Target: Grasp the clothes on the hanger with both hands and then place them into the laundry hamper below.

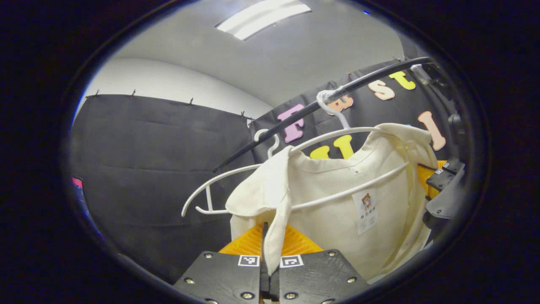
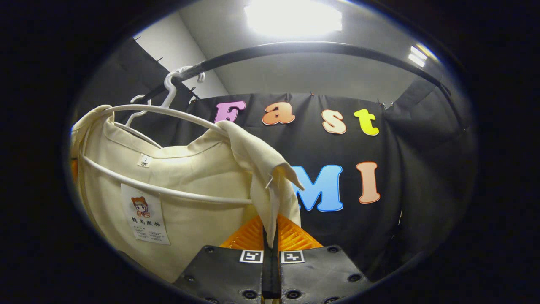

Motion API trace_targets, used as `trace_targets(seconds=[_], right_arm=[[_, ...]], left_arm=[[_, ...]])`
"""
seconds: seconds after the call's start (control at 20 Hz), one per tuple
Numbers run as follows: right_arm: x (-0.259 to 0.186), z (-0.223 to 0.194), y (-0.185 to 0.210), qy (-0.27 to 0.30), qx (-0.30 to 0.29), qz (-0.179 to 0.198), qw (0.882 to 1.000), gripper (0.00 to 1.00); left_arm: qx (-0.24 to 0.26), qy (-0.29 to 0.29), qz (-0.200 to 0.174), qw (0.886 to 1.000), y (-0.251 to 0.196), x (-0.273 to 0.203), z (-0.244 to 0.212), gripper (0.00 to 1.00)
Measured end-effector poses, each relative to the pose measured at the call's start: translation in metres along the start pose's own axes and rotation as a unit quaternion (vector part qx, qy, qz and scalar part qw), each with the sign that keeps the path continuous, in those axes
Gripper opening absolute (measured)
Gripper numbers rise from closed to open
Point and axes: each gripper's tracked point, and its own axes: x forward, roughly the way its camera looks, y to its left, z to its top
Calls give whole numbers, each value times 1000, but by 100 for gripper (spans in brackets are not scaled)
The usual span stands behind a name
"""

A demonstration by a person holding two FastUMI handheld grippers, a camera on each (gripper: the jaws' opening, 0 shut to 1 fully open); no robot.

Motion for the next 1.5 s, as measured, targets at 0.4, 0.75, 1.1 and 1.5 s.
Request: trace_targets(seconds=[0.4,0.75,1.1,1.5], right_arm=[[12,18,-51,-30,-19,-58,998,1],[33,32,-68,-47,-8,-67,997,1],[64,24,-61,-25,27,-27,999,1],[95,-36,-48,68,97,20,993,1]], left_arm=[[12,-25,35,999,48,-6,26,1],[5,-50,55,997,79,14,45,2],[-26,-48,47,997,101,32,42,2],[-37,-20,14,999,88,52,20,2]])
